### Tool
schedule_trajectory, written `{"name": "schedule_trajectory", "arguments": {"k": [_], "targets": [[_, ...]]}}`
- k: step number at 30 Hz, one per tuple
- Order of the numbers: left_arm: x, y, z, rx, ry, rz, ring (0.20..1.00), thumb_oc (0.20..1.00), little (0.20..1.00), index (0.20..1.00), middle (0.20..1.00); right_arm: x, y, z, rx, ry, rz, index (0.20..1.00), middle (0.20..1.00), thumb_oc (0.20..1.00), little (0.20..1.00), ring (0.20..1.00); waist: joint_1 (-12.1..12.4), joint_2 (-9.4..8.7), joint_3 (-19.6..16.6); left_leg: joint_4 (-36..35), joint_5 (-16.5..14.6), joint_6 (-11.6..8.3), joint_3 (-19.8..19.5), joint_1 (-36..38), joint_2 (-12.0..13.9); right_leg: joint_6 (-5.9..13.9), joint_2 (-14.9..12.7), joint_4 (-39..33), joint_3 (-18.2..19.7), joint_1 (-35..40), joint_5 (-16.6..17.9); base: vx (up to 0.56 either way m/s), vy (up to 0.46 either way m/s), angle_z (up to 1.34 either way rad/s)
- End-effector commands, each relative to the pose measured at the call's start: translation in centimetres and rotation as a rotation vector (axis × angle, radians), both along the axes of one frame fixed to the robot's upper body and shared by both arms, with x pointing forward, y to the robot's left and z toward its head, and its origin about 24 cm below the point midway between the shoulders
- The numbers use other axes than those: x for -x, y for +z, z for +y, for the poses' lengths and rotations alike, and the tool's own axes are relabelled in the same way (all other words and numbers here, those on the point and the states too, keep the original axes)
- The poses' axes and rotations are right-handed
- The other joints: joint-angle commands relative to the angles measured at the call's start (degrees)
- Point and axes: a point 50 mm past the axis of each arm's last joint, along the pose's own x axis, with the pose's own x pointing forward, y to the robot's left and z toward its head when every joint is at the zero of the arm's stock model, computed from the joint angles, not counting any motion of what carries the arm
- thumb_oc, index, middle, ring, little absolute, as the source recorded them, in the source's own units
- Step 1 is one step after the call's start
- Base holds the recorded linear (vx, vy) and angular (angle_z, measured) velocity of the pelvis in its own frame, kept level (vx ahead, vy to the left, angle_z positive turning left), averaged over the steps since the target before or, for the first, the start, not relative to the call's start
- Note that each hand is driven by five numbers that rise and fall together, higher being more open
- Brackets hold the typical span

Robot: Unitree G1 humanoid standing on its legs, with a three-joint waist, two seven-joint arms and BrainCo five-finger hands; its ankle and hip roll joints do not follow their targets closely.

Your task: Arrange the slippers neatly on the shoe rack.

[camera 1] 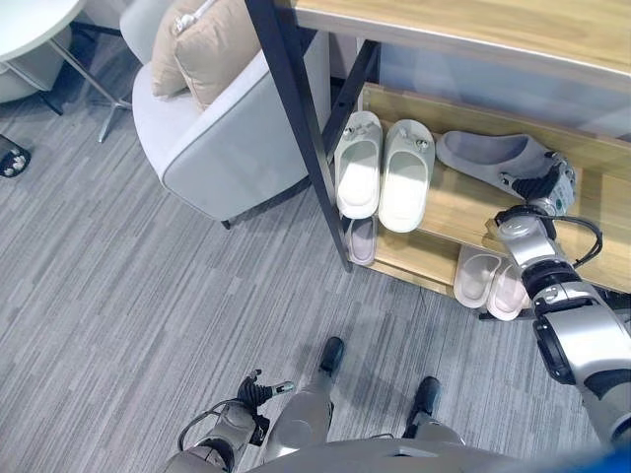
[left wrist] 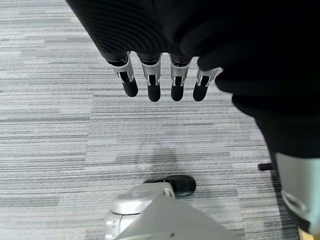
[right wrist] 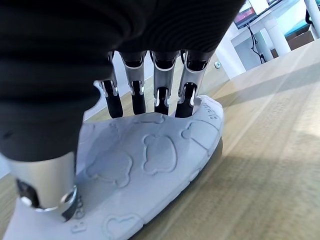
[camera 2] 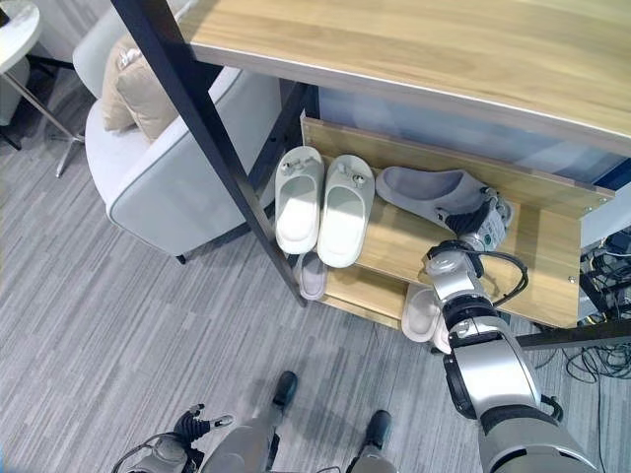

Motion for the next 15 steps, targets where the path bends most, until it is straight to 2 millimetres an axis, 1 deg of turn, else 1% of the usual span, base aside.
{"name": "schedule_trajectory", "arguments": {"k": [1,3,5,9,10,13,15], "targets": [[0.0,-0.2,0.1,-0.046,-0.016,0.047,1.0,1.0,1.0,1.0,1.0,0.9,-0.7,-0.7,0.085,0.011,0.018,0.2,0.2,0.2,0.2,0.2,0.9,-1.34,-0.4,-0.8,-5.9,1.74,3.8,1.8,-2.1,2.56,-2.9,2.3,-0.2,1.8,-1.2,0.0,0.001,0.03],[0.0,-0.2,0.1,-0.046,-0.013,0.047,1.0,1.0,1.0,1.0,1.0,1.5,-1.2,-1.0,0.104,-0.003,0.02,0.2,0.2,0.2,0.2,0.2,0.5,-1.2,-0.7,-0.8,-6.2,1.86,4.0,2.3,-2.0,2.55,-2.9,2.5,0.0,1.9,-1.5,0.0,-0.004,-0.02],[0.0,-0.1,0.2,-0.047,-0.016,0.05,1.0,1.0,1.0,1.0,1.0,2.4,-2.1,-1.7,0.114,-0.03,0.043,0.2,0.2,0.2,0.2,0.2,0.0,-1.06,-1.2,-0.8,-6.5,1.93,4.5,3.0,-1.9,2.55,-3.0,2.6,0.4,2.2,-1.7,0.0,-0.015,-0.08],[0.3,-0.3,0.2,-0.047,-0.019,0.062,1.0,1.0,1.0,1.0,1.0,3.0,-2.9,-2.0,0.118,-0.033,0.061,0.2,0.2,0.2,0.2,0.2,-0.6,-0.95,-1.8,-0.9,-6.8,1.99,5.3,4.1,-1.7,2.55,-2.9,2.4,1.1,2.7,-1.8,0.01,-0.017,-0.09],[0.6,-0.4,0.2,-0.049,-0.022,0.072,1.0,1.0,1.0,1.0,1.0,3.4,-3.5,-2.0,0.127,-0.028,0.08,0.2,0.2,0.2,0.2,0.2,-0.9,-0.87,-2.3,-1.0,-7.0,1.93,5.7,4.8,-1.6,2.48,-2.8,2.2,1.3,3.1,-1.9,0.01,-0.032,-0.17],[1.3,-0.6,0.2,-0.048,-0.016,0.089,1.0,1.0,1.0,1.0,1.0,4.0,-4.1,-1.6,0.161,0.004,0.089,0.2,0.2,0.2,0.2,0.2,-1.5,-0.72,-3.1,-1.2,-7.3,1.94,6.4,6.2,-1.3,2.38,-2.7,1.8,1.8,4.1,-2.1,0.02,-0.035,-0.1],[1.7,-0.7,0.2,-0.043,-0.015,0.103,1.0,1.0,1.0,1.0,1.0,4.5,-4.6,-1.3,0.114,0.045,0.07,0.2,0.2,0.2,0.2,0.2,-2.1,-0.58,-3.7,-1.3,-7.6,1.9,7.0,7.4,-1.1,2.33,-2.6,1.6,2.1,5.1,-2.3,0.02,-0.031,-0.09]]}}
